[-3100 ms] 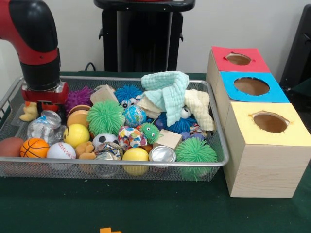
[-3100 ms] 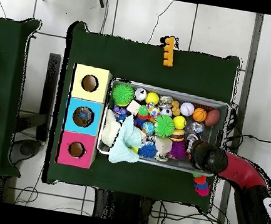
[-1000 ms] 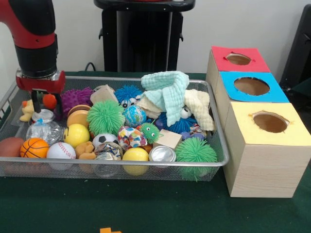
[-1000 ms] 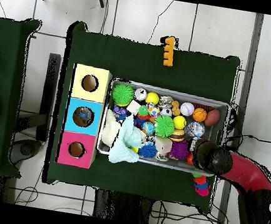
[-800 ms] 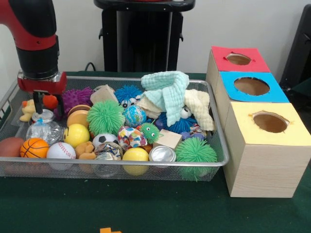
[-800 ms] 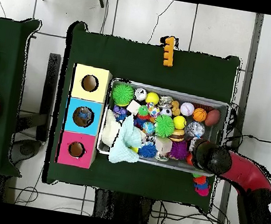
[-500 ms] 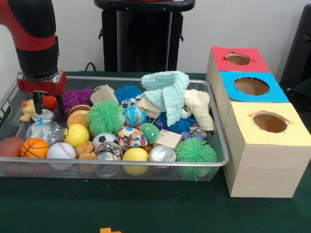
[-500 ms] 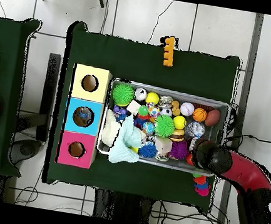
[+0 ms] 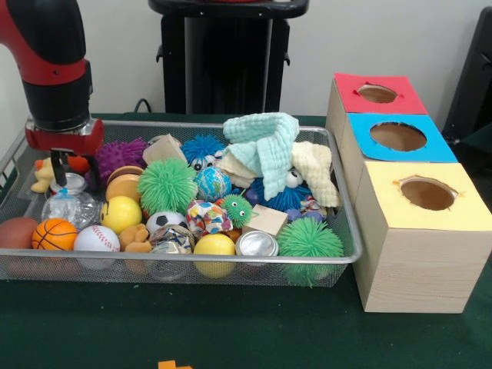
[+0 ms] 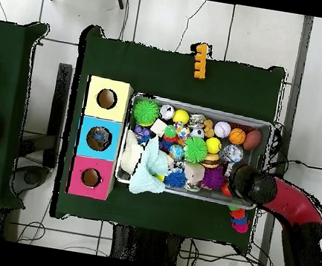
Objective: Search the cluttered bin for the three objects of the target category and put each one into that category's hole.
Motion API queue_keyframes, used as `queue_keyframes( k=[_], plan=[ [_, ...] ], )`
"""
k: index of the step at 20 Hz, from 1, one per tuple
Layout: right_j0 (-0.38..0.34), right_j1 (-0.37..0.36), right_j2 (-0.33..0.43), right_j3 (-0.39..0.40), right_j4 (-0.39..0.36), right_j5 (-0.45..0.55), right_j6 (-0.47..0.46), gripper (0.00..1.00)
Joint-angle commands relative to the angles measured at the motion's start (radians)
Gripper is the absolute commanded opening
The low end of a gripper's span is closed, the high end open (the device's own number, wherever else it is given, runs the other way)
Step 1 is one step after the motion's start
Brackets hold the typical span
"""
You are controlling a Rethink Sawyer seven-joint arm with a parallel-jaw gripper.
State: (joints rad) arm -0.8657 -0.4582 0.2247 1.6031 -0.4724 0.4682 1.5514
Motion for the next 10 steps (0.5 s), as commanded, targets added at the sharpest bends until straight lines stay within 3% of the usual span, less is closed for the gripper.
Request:
queue_keyframes(
  k=[1, 10],
  plan=[
    [0.015, 0.016, 0.048, -0.053, 0.043, 0.047, 0.056, 1.00],
    [0.038, 0.034, 0.055, -0.137, 0.071, 0.113, 0.029, 1.00]
  ],
)
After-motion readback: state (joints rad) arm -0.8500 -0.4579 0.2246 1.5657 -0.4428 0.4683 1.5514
